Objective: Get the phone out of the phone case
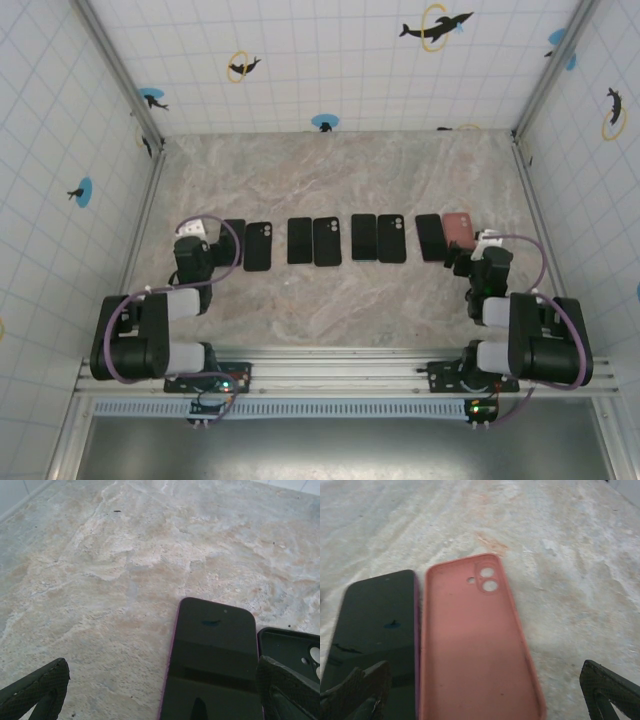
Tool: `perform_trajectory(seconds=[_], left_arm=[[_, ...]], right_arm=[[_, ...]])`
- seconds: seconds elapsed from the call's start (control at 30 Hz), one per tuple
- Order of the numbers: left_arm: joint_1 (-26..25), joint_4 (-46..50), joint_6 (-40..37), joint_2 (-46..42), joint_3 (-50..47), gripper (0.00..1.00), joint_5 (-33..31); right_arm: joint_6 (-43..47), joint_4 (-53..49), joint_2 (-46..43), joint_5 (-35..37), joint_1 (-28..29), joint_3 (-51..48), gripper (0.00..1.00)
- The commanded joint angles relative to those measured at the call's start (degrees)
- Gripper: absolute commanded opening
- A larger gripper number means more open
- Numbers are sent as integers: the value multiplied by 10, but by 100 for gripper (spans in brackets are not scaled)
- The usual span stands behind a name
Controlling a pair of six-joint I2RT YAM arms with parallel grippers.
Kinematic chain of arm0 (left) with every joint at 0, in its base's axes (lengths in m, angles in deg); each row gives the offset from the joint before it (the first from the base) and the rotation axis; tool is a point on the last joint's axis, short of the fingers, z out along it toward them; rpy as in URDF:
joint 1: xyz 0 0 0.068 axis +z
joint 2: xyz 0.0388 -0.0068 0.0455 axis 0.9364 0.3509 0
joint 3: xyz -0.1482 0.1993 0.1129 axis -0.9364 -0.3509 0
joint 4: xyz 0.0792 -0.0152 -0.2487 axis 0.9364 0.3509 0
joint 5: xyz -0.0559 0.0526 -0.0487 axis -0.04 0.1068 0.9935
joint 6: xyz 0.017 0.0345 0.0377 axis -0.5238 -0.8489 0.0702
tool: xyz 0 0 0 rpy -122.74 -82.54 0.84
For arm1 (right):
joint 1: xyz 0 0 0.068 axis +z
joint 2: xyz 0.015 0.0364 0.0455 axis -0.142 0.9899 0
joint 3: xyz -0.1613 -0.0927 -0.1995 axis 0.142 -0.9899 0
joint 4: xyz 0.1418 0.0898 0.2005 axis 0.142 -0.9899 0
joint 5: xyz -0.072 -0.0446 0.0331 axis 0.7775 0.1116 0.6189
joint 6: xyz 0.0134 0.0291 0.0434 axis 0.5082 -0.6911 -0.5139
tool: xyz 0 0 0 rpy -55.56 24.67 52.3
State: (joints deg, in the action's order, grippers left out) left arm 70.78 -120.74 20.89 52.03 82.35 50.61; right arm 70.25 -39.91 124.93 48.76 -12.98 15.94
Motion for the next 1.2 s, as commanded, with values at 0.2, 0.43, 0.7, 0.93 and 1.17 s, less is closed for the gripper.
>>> perform_trajectory(seconds=[0.2, 0.43, 0.7, 0.93, 1.17], left_arm=[[4, -68, -9, 4, -51, 98, 30], [7, -148, -38, 13, -92, 98, 26], [14, -255, -62, 64, -114, 98, 32], [15, -286, -65, 82, -123, 97, 42], [15, -288, -67, 83, -123, 98, 42]], right_arm=[[-6, 133, 58, -12, 32, -26, 99], [-6, 211, 83, 26, 45, -60, 99], [-5, 247, 107, 33, 47, -71, 99], [1, 238, 112, 27, 50, -62, 99], [5, 233, 112, 31, 54, -61, 99]])
